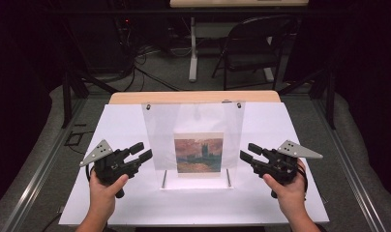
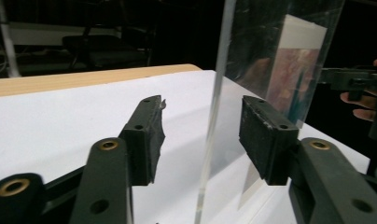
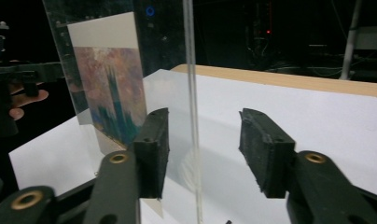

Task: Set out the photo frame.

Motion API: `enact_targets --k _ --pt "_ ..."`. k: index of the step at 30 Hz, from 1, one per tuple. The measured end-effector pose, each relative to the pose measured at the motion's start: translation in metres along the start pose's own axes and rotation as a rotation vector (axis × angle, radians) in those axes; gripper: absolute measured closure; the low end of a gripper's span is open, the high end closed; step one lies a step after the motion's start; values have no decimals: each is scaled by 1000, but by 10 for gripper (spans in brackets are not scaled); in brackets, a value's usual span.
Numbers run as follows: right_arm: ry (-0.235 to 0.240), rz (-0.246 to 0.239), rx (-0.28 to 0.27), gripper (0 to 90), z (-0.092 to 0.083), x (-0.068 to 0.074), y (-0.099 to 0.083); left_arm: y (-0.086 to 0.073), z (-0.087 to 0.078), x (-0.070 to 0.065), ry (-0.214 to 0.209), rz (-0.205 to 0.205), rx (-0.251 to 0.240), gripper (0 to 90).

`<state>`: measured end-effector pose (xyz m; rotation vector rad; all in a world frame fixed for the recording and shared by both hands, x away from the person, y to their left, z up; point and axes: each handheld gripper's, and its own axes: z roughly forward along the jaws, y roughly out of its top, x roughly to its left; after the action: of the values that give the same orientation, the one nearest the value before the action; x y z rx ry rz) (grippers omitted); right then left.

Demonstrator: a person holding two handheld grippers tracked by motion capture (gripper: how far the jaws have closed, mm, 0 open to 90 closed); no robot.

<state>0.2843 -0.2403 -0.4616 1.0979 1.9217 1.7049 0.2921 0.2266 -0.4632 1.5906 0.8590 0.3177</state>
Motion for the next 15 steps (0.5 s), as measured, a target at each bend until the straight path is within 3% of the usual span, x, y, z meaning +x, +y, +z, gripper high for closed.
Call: enact_targets --k 3,5,10,15 --pt "-37 -16 5 454 -2 -4 -4 -8 -3 5 50 10 5 446" --pt "-67 -28 13 439 -3 -7 -7 -11 -4 7 62 12 13 434" --pt "-106 -16 20 418 -6 -17 -15 -26 -6 16 116 11 29 415" --pt "-140 8 25 405 -7 -25 -26 -41 -4 28 160 -37 32 414"
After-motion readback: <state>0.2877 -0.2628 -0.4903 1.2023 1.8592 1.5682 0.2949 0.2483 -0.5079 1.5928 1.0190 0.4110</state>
